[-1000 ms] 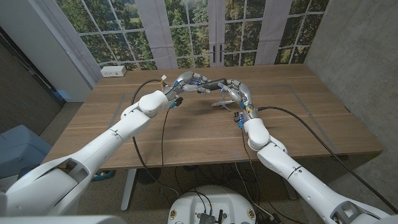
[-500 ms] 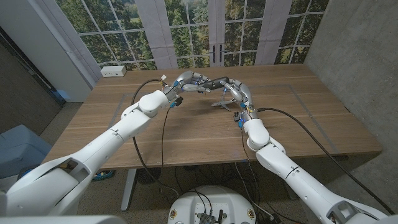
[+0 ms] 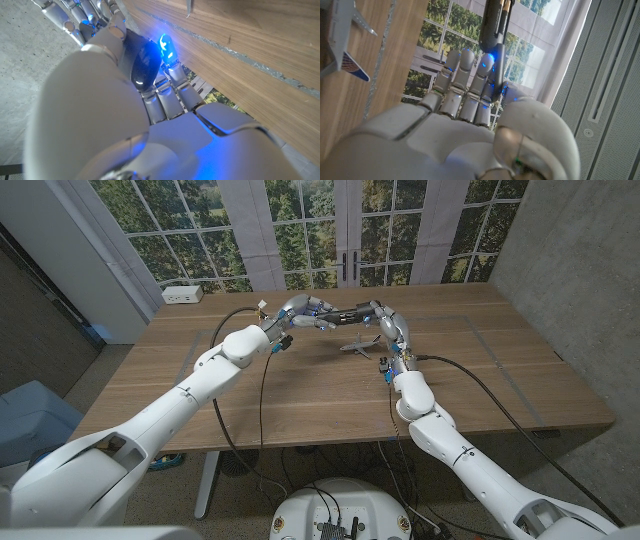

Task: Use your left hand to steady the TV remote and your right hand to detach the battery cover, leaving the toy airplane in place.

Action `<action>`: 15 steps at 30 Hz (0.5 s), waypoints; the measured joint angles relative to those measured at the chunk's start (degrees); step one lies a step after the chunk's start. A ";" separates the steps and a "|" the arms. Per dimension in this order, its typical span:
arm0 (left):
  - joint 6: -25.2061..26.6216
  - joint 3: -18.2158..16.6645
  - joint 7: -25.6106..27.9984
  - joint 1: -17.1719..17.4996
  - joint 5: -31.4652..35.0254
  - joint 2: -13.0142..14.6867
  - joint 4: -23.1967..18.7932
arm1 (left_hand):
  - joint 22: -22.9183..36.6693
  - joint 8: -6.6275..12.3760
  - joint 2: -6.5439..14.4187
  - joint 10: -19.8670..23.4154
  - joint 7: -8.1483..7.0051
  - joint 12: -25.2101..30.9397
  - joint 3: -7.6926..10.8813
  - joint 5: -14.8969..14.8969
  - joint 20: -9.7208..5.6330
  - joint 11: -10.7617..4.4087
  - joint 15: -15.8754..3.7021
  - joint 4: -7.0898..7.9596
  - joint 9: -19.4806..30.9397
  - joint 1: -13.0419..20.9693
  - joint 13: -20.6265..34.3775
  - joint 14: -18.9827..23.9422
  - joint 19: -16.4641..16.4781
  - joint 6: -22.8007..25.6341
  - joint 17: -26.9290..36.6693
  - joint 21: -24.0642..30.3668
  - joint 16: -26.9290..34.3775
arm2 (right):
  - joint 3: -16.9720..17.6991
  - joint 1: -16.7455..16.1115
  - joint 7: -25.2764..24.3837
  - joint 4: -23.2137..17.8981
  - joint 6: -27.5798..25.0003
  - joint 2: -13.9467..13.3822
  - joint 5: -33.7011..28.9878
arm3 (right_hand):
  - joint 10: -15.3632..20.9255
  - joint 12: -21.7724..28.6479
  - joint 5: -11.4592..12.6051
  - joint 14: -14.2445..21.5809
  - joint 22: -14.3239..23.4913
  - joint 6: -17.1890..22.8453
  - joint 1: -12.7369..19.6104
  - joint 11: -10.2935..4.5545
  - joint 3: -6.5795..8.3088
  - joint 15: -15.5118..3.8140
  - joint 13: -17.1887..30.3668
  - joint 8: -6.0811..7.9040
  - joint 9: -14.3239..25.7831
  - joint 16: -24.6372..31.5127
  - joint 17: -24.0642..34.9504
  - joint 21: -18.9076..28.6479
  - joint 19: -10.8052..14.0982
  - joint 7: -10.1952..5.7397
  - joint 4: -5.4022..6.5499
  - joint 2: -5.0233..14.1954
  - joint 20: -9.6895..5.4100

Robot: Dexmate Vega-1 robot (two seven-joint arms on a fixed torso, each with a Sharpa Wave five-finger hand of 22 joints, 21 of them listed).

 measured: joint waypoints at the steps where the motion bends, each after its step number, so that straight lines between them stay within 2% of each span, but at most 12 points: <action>1: -0.03 0.00 -0.03 -0.04 -0.02 -0.01 0.07 | 0.00 0.00 0.00 0.06 0.00 0.00 0.00 0.00 0.00 -0.06 0.00 0.00 0.00 0.00 0.00 0.00 0.00 0.00 -0.01 0.24 0.00 | 0.02 0.05 0.06 0.38 0.53 0.21 0.00 | 0.00 0.00 -0.06 -0.13 -0.01 0.17 -0.01 0.00 0.23 -0.16 -0.15 -0.16 -0.38 0.16 -0.02 0.12 0.00 -0.02 -0.23 0.01 0.00; 15: -0.24 0.06 -0.15 -0.17 0.08 0.22 -0.09 | -0.79 -0.02 0.00 0.06 -0.11 -0.23 -0.02 -0.01 -0.03 -0.04 0.00 -0.01 0.05 0.01 0.03 0.00 -0.02 -0.10 0.29 0.88 -0.46 | 0.86 0.49 -0.61 4.45 6.30 2.83 -0.59 | -0.01 0.00 -0.28 -1.00 -1.00 1.54 -0.01 0.00 0.75 -0.22 -0.88 -2.97 -4.05 1.58 -0.54 1.51 -0.22 0.00 -1.13 0.01 -0.22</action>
